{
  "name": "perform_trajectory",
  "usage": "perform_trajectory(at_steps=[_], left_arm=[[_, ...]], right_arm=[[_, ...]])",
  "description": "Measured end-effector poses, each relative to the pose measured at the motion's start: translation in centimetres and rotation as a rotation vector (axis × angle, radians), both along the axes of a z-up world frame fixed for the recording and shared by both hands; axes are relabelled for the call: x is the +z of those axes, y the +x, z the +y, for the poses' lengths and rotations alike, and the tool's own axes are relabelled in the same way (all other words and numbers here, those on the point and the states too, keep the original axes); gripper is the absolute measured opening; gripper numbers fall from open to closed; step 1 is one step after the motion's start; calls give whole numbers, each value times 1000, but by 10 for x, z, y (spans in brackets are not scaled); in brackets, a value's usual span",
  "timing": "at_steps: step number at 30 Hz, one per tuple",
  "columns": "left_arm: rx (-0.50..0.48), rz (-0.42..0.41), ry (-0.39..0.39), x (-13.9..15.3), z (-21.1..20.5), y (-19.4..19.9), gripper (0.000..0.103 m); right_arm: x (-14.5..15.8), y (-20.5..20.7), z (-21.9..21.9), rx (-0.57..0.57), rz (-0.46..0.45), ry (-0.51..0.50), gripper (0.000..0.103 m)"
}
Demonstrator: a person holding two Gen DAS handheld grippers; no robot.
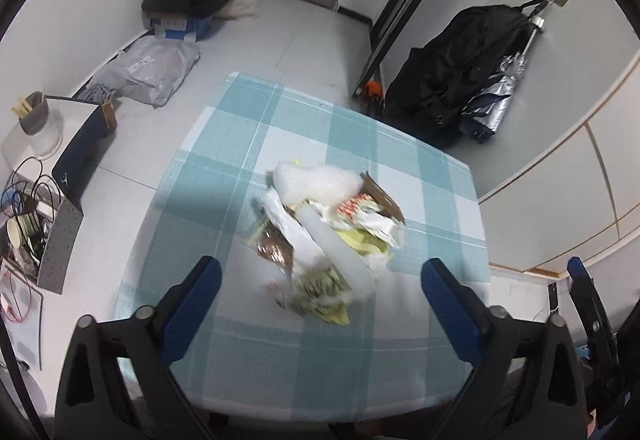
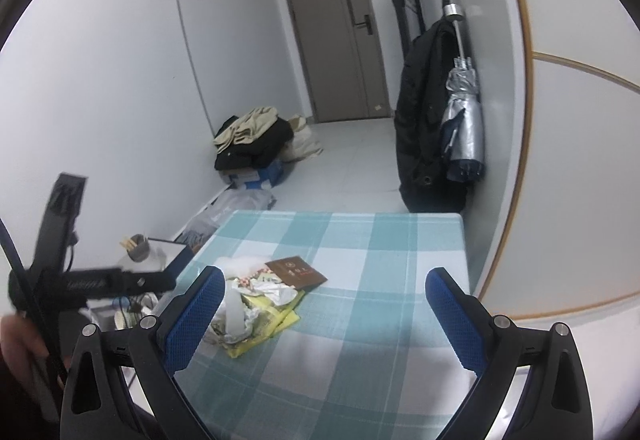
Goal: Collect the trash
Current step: 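Lower the left tool onto the white foam sheet and close on it while the right tool waits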
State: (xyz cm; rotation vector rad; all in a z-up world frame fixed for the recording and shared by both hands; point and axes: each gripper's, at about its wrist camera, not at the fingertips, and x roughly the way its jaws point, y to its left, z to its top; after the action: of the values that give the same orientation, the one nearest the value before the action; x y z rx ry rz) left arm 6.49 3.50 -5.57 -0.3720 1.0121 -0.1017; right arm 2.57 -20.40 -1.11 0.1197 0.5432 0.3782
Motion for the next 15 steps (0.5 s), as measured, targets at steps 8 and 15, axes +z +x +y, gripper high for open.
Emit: perform_trajectory(at_steps=[8,15], left_arm=[[-88,127,-8,-22,5,44,72],[-136,179,35,-37,0,46,59]], right_arm=[[-6,17,-2,22,61,-34,102],[-11,18,-4,36,108,-50,102]])
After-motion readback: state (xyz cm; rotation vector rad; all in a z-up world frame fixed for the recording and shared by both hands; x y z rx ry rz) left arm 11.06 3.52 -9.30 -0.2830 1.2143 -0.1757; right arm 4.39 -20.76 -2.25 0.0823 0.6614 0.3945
